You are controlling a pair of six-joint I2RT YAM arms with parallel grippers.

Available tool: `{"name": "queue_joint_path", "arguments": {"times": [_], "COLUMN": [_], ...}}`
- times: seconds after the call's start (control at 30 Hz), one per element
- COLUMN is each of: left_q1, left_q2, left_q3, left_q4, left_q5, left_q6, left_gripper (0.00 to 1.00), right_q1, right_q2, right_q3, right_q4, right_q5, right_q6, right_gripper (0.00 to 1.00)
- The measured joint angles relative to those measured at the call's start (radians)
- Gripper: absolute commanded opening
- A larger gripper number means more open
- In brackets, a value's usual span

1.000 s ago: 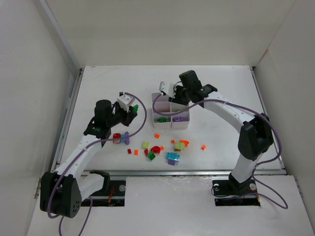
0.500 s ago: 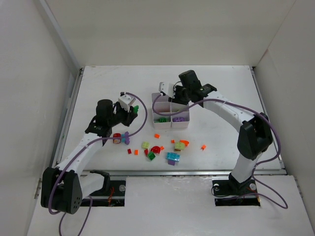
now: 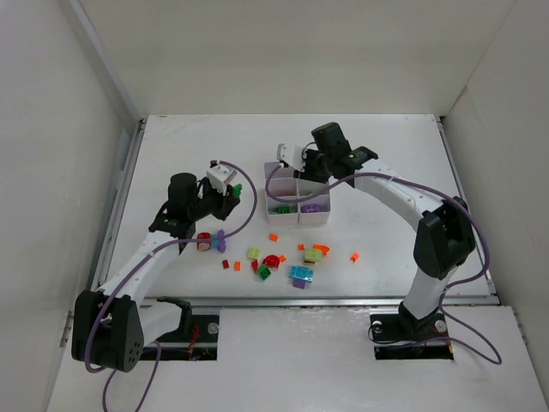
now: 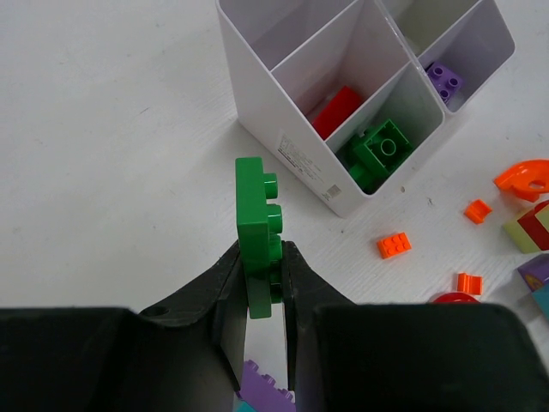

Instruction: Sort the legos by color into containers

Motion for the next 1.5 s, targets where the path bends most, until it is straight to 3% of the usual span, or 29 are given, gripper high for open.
{"name": "queue_joint_path", "arguments": {"times": [0.5,0.63,0.67,0.77,0.97,1.0,1.3,1.5], "left_q1": [0.000,0.000,0.000,0.000,0.000,0.000,0.000,0.000], "left_q2": [0.000,-0.001,-0.002,-0.002,-0.002,-0.002,-0.004,-0.011], "left_q3": [0.002,0.002,0.002,0.002,0.002,0.002,0.002,0.002], "left_q4": [0.000,0.000,0.000,0.000,0.001,0.001,0.002,0.006], "left_q5": [0.000,-0.004,-0.006,-0.008,-0.016,-0.016,-0.018,-0.018], "left_q6": [0.000,0.000,0.000,0.000,0.000,0.000,0.000,0.000], "left_gripper": [0.00,0.00,0.00,0.00,0.00,0.00,0.00,0.00], "right_q1": [-0.017,-0.026,-0.026,-0.027,-0.027,-0.027,-0.027,-0.027], "right_q2": [-0.034,-0.034,-0.034,-0.028,-0.013,-0.012,-0.021,-0.044], "right_q3": [-0.019,-0.019,-0.019,-0.018,-0.018,-0.018,-0.013,0.069], "right_q4": [0.010,0.021,0.020,0.017,0.005,0.003,-0.028,-0.271], "right_q5": [-0.018,-0.005,-0.003,-0.004,-0.016,-0.016,-0.018,0.041], "right_q6": [-0.001,-0.006,-0.007,-0.008,-0.016,-0.019,-0.031,-0.098], "right_gripper": [0.00,0.22,0.35,0.48,0.58,0.74,0.73,0.71]}}
